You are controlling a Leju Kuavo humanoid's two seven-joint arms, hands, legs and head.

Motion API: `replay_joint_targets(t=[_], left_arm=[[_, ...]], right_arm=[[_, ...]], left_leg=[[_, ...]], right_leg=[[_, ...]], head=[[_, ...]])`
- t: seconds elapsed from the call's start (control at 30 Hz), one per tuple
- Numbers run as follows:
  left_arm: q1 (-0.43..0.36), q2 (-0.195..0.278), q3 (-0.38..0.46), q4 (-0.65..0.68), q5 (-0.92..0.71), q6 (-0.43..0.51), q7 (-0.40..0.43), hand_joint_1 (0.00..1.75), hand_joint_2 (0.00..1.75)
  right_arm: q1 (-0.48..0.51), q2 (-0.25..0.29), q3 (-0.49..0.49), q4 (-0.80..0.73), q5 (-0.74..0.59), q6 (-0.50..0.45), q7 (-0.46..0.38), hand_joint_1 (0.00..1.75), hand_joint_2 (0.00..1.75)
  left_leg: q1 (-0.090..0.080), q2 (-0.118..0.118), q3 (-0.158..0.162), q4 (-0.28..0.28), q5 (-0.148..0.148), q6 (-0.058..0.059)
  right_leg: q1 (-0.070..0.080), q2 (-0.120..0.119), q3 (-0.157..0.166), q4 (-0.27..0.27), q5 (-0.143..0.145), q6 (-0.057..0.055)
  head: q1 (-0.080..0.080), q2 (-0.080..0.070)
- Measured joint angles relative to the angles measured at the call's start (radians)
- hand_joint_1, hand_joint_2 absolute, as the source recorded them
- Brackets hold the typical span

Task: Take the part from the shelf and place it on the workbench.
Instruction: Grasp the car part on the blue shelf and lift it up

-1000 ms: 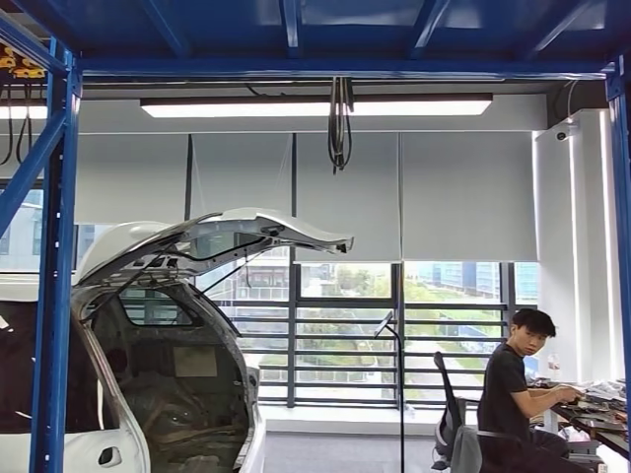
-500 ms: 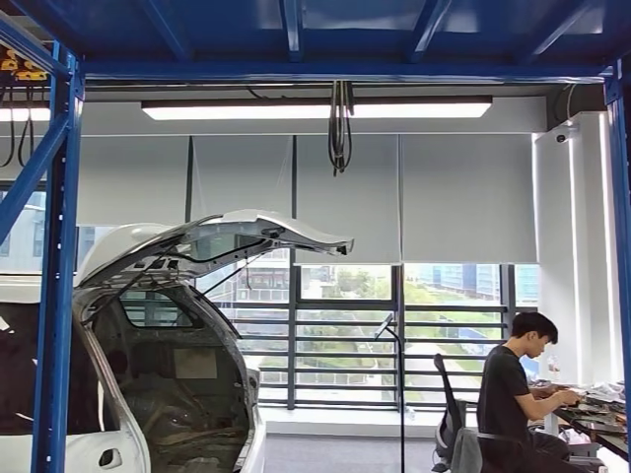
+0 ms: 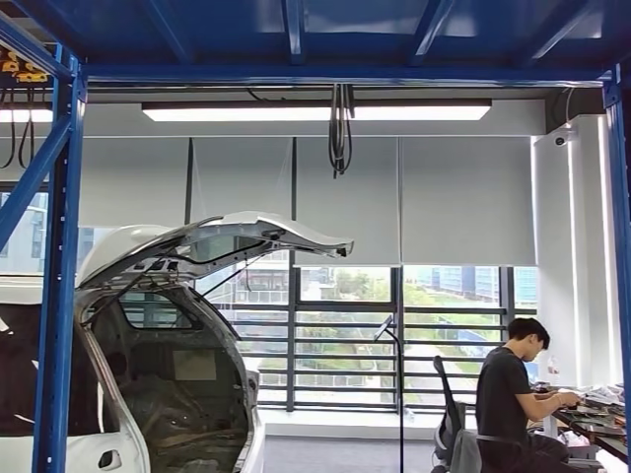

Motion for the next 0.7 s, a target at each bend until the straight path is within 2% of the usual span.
replay_joint_targets(t=[0.13,0.27,0.53,0.7], left_arm=[[0.001,0.000,-0.013,0.000,-0.015,0.005,-0.047,0.00,0.00],[0.004,0.000,-0.020,0.000,-0.016,0.002,-0.079,0.00,1.75],[0.007,0.000,-0.020,0.000,-0.015,0.021,-0.089,0.00,1.75],[0.008,0.000,-0.020,0.000,-0.013,0.027,-0.083,0.00,1.75]], right_arm=[[0.029,-0.016,-0.016,-0.033,-0.003,-0.026,0.005,1.75,1.75],[0.079,-0.041,-0.046,-0.108,-0.016,-0.043,0.009,1.75,1.75],[0.233,-0.087,-0.153,-0.406,-0.090,-0.009,0.011,1.75,1.75],[0.290,-0.108,-0.230,-0.596,-0.184,0.029,-0.019,1.75,1.75]], left_leg=[[0.000,0.000,0.000,0.000,0.000,0.000],[0.000,0.000,0.000,0.000,0.000,0.001],[0.000,0.000,-0.005,0.000,-0.001,0.001],[0.000,0.000,-0.008,0.000,-0.001,0.001]], right_leg=[[0.000,-0.001,0.001,-0.001,0.000,0.000],[0.000,-0.001,0.001,-0.001,0.000,0.000],[0.000,-0.001,-0.004,-0.001,0.000,0.000],[0.000,-0.001,-0.006,-0.001,0.000,0.000]], head=[[0.000,0.000],[0.000,0.000],[0.000,0.000],[0.000,0.000]])
